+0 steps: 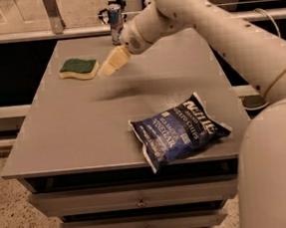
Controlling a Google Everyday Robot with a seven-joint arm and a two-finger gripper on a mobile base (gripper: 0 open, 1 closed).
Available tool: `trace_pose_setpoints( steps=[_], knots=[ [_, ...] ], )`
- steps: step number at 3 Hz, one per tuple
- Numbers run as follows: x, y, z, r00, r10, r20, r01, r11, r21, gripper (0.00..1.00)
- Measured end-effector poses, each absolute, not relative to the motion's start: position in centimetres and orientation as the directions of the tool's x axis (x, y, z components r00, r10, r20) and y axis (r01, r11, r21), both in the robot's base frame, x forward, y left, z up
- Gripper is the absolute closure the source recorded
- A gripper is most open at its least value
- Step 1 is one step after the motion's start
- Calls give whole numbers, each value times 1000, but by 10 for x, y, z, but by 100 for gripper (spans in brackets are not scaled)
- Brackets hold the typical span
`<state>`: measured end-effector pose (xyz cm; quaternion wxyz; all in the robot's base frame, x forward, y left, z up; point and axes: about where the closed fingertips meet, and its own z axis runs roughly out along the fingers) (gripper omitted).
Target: Pick sponge
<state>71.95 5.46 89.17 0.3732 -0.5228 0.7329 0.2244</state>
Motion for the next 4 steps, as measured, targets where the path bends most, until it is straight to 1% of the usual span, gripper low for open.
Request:
trace_pose_setpoints(
  steps=[2, 3, 4],
  knots=[
    [763, 127, 870, -172, -517, -838, -934, 357, -28, 0],
    [771, 141, 860, -179, -502, -846, -933, 360, -17, 0],
    [772, 149, 852, -181, -496, -849, -933, 360, -12, 4]
  ],
)
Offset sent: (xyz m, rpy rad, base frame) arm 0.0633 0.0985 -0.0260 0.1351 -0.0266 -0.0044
